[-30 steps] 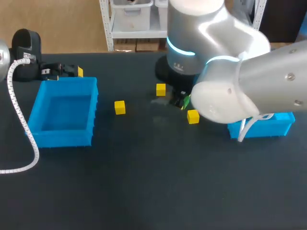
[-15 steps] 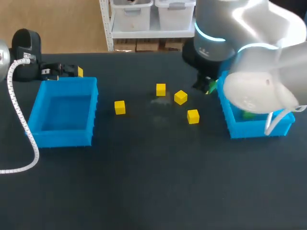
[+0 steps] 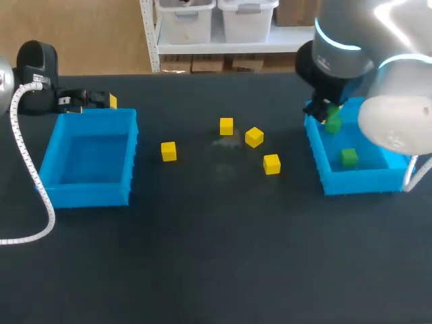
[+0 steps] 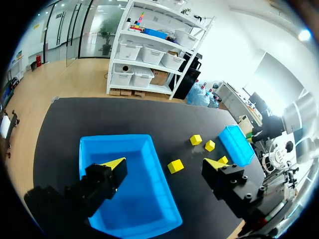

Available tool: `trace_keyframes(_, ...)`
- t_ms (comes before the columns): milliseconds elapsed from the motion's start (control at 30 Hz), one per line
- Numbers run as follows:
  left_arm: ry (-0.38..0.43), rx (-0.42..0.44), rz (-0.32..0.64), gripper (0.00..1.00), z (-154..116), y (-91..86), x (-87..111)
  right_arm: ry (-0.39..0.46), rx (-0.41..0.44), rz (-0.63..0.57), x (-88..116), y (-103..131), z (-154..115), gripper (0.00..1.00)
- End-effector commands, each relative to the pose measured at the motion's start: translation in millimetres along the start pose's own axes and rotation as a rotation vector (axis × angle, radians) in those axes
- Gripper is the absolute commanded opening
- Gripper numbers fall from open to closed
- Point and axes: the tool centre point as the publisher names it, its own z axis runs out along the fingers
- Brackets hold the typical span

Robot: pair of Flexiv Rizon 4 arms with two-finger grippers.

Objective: Put the green cubes in the right bin and the yellow cubes in the left bin.

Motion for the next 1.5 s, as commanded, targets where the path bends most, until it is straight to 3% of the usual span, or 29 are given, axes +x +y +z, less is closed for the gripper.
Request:
trace_keyframes(33, -0.005, 0.01, 0.002, 1.0, 0.0, 2.2, 1.1, -0.033, 0.002, 0.03, 16.6, -13.9, 0.3, 0.0)
trace_keyframes(433, -0.005, 0.01, 0.002, 1.0, 0.0, 2.2, 1.1, -0.035, -0.005, 0.193, 47.5, -48.0, 16.7, 0.0)
trace_keyframes(700, -0.005, 0.01, 0.002, 1.0, 0.0, 2.2, 1.1, -0.047, -0.039, 0.243, 51.2, -50.5, 29.6, 0.0)
trace_keyframes(733, -0.005, 0.01, 0.002, 1.0, 0.0, 2.2, 1.1, -0.05, -0.041, 0.243, 50.2, -50.2, 30.1, 0.1)
trace_keyframes(800, -0.005, 0.01, 0.002, 1.0, 0.0, 2.2, 1.1, -0.058, -0.042, 0.247, 47.8, -49.9, 29.2, 0.83)
trace_keyframes(833, -0.005, 0.01, 0.002, 1.0, 0.0, 2.2, 1.1, -0.063, -0.042, 0.251, 45.9, -51.9, 29.5, 1.0)
trace_keyframes(1033, -0.005, 0.01, 0.002, 1.0, 0.0, 2.2, 1.1, -0.108, -0.032, 0.259, 39.0, -55.9, 23.3, 1.0)
trace_keyframes(1500, -0.005, 0.01, 0.002, 1.0, 0.0, 2.2, 1.1, -0.105, -0.014, 0.262, 37.0, -56.3, 22.7, 1.0)
